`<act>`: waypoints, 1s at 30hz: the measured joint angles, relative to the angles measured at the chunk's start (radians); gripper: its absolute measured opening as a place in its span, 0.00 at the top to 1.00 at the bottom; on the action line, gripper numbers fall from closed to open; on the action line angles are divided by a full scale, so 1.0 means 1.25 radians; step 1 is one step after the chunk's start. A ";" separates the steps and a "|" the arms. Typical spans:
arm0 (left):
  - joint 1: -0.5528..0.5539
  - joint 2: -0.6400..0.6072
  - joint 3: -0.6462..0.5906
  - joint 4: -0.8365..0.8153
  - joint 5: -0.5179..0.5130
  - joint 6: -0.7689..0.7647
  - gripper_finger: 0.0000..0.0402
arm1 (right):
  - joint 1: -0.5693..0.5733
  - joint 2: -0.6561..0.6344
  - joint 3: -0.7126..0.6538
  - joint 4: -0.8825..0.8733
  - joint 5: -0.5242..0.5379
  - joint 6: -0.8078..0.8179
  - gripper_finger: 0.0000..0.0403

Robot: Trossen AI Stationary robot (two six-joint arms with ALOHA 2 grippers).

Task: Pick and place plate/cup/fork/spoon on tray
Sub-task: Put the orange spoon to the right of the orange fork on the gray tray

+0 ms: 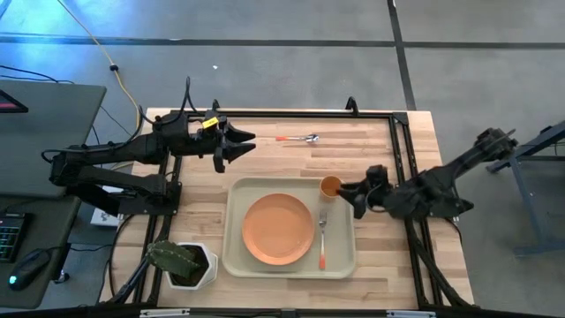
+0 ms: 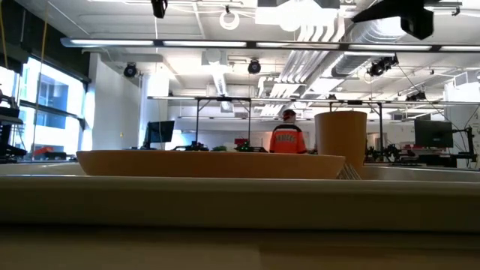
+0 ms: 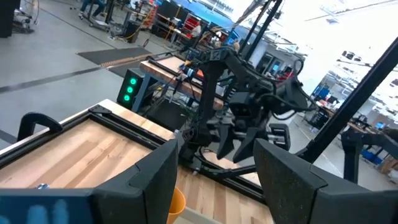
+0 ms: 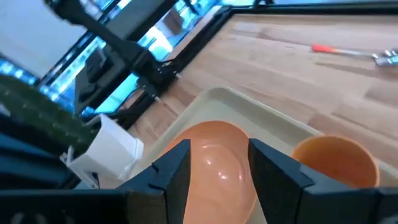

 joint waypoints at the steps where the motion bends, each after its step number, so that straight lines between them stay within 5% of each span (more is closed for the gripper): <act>1: 0.000 0.000 0.000 0.000 0.000 -0.005 0.50 | -0.012 -0.009 0.000 0.005 -0.019 -0.030 0.62; 7: 0.000 0.000 0.000 0.000 0.000 -0.008 0.50 | -0.079 -0.046 0.000 0.009 -0.136 -0.165 0.62; 15: 0.000 0.000 0.000 -0.001 -0.001 -0.008 0.50 | -0.132 -0.048 0.000 0.030 -0.190 -0.253 0.62; 22: 0.000 0.000 0.000 -0.001 -0.001 -0.008 0.50 | -0.144 -0.048 0.000 0.029 -0.176 -0.354 0.62; 30: 0.000 0.000 0.000 0.000 -0.005 0.009 0.50 | -0.144 -0.048 0.000 0.029 -0.073 -0.298 0.62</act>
